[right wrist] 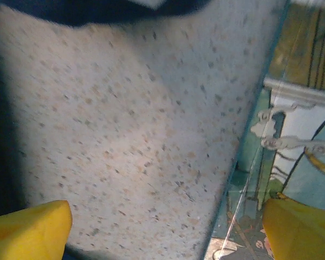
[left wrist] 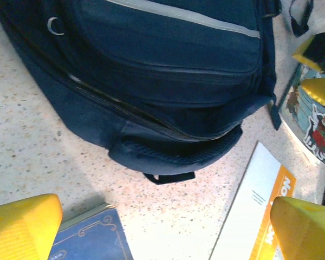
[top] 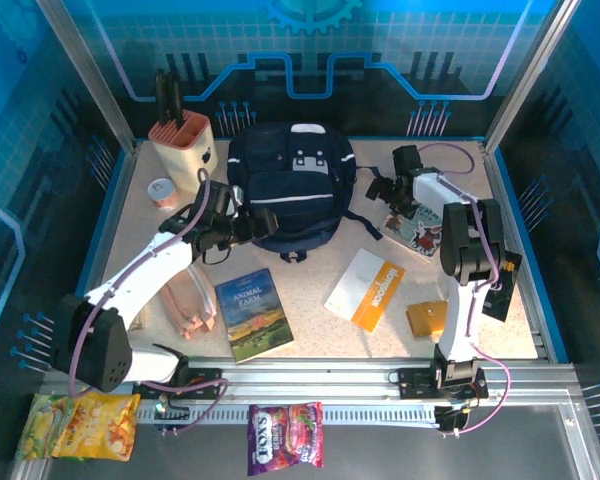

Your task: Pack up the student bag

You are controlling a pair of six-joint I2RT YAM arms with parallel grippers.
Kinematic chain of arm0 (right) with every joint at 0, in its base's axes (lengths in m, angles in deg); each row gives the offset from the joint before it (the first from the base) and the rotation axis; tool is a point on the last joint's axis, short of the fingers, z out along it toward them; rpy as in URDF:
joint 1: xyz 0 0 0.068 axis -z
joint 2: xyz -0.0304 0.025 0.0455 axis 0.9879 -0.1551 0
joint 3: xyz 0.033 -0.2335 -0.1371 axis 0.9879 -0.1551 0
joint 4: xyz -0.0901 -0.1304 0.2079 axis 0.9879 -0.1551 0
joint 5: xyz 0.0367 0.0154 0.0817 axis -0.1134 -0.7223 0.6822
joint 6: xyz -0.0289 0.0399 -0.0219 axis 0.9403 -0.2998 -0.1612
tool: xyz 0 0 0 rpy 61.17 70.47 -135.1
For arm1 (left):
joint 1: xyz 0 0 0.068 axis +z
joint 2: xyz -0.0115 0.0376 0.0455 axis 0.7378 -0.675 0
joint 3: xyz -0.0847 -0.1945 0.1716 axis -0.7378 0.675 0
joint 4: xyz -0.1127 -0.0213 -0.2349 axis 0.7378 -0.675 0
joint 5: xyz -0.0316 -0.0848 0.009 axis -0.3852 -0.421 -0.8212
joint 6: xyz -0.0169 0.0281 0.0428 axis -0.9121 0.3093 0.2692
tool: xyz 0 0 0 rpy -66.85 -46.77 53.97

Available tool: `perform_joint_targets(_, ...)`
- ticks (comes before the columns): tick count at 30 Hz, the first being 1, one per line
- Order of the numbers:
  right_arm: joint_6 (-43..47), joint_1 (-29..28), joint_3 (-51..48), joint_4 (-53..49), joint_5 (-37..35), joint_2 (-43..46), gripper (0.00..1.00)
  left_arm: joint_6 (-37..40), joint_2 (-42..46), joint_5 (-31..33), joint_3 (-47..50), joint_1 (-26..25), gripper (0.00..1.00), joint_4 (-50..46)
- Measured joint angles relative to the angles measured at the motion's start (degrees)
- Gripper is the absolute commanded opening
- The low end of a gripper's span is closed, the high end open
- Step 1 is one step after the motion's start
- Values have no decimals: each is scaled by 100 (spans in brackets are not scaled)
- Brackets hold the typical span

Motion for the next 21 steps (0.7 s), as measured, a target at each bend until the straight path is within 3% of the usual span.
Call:
perform_joint_targets(9,363,-90,-48,-188,326,-2,89,2,-562,-153,-522,-321,99,0)
perform_joint_targets(21,544,-455,-2059,98,1329,1554,84,2,-1814,-448,-1685,-1158,96,20)
